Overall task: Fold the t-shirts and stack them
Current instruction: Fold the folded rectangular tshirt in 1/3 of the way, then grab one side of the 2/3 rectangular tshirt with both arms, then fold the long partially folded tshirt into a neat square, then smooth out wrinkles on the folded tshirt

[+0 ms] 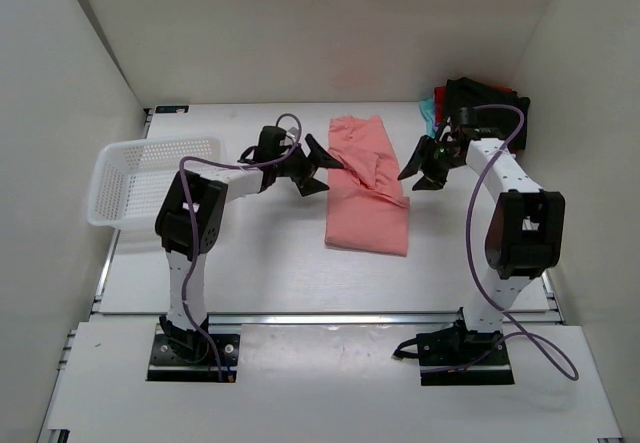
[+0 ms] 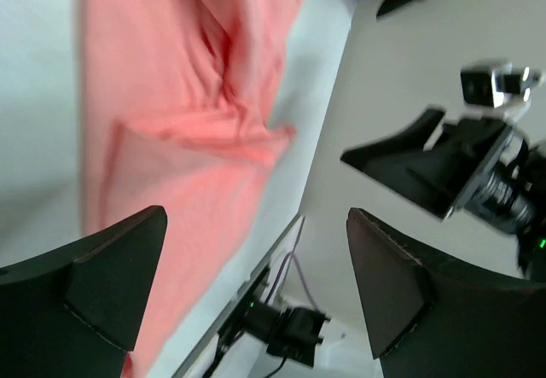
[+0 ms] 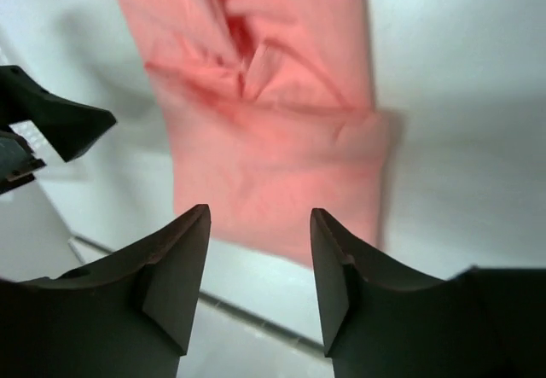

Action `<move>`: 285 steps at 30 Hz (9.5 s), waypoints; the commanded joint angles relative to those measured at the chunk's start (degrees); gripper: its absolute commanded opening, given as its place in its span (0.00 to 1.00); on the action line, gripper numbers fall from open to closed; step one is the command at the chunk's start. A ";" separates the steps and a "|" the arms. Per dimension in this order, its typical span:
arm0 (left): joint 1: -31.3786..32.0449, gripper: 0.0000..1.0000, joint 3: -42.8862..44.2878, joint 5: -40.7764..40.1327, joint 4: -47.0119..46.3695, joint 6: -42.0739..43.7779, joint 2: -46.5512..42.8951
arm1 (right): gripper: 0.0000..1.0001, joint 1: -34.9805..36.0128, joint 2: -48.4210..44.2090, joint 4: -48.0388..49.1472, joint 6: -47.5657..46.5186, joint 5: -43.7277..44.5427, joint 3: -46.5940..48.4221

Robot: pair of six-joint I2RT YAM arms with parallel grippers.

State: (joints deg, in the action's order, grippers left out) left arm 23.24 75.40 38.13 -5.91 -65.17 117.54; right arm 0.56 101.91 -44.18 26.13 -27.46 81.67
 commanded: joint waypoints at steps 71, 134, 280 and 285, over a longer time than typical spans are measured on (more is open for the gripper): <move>14.73 0.00 -53.24 -16.34 27.26 -1.28 -68.65 | 0.00 25.29 -45.58 -13.99 4.38 0.22 -37.74; -9.18 0.31 -2.01 -12.54 14.17 15.51 -7.15 | 0.43 5.33 19.46 22.38 -6.36 -11.39 10.00; -8.75 0.99 -17.91 -16.42 17.34 11.73 -30.08 | 0.52 22.12 -0.65 23.80 -2.21 11.11 -10.40; -5.59 0.99 -17.04 -14.14 16.81 11.12 -30.44 | 0.82 21.85 -6.62 23.88 -5.21 14.98 -9.77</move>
State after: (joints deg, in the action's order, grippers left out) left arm 15.44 57.39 21.37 11.97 -53.47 90.83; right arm 23.77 101.51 -24.97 22.52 -15.46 69.97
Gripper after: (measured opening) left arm 0.987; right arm 0.797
